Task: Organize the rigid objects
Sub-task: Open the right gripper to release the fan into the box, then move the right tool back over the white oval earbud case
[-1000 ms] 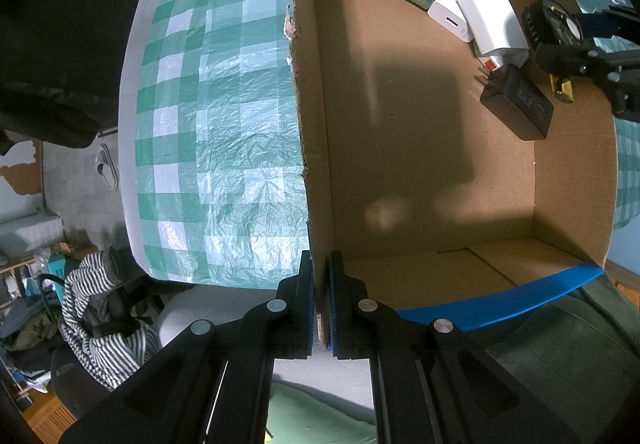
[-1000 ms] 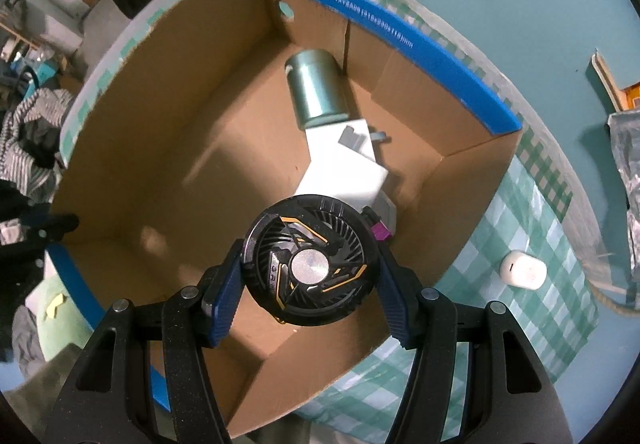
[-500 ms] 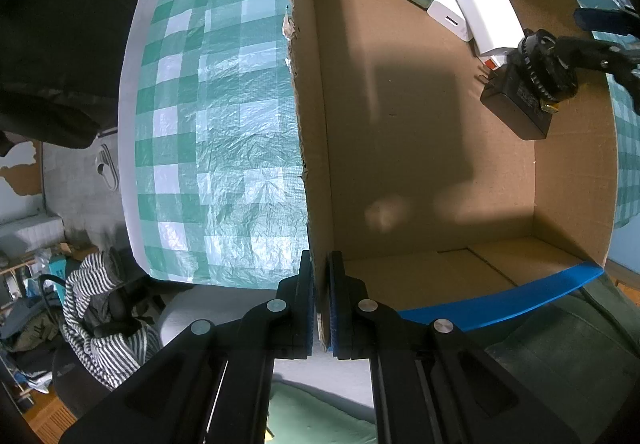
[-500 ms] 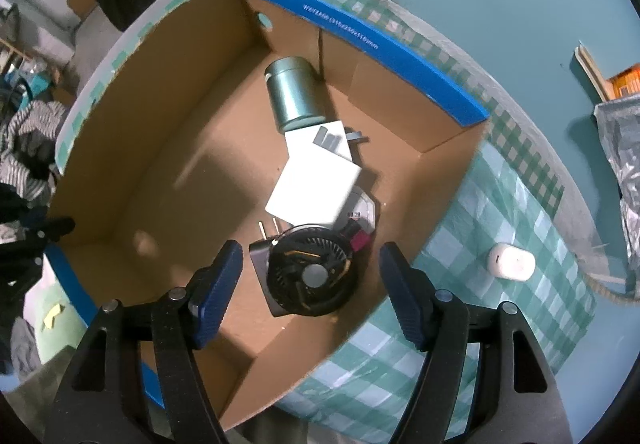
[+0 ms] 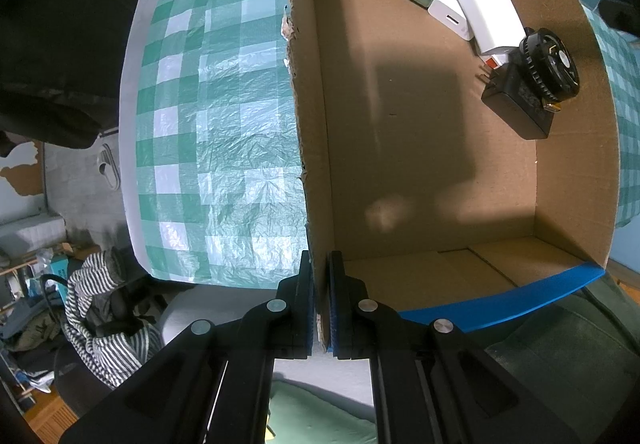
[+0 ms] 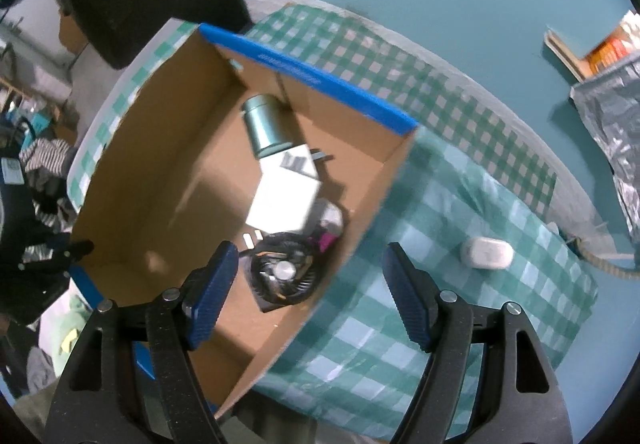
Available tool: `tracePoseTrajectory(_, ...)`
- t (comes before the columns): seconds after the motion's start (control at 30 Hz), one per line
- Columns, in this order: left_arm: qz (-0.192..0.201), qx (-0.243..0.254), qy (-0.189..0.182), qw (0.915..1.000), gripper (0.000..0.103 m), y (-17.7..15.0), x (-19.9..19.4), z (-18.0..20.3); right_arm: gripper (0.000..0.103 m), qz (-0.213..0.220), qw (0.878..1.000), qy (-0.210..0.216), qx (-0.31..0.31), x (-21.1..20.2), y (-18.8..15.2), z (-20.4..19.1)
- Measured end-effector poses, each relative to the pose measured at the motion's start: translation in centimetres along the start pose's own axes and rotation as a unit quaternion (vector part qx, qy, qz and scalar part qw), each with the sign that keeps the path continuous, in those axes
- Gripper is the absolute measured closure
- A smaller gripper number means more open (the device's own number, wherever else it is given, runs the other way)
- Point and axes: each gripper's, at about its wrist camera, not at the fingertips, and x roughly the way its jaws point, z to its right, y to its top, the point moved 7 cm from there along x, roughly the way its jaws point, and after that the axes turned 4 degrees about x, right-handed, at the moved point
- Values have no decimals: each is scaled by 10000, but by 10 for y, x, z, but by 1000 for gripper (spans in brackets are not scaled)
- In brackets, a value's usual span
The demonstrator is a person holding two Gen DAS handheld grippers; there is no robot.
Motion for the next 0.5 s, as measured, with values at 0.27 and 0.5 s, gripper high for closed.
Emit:
tracePoseTrajectory(0.27, 0, 1, 0, 10000, 97, 0, 0, 0, 28, -26, 9980, -122, 618, -2, -2, 52)
tracePoseTrajectory(0.5, -3, 6, 6, 10000, 97, 0, 0, 0, 28, -200, 9937, -382, 1032, 15, -9, 99)
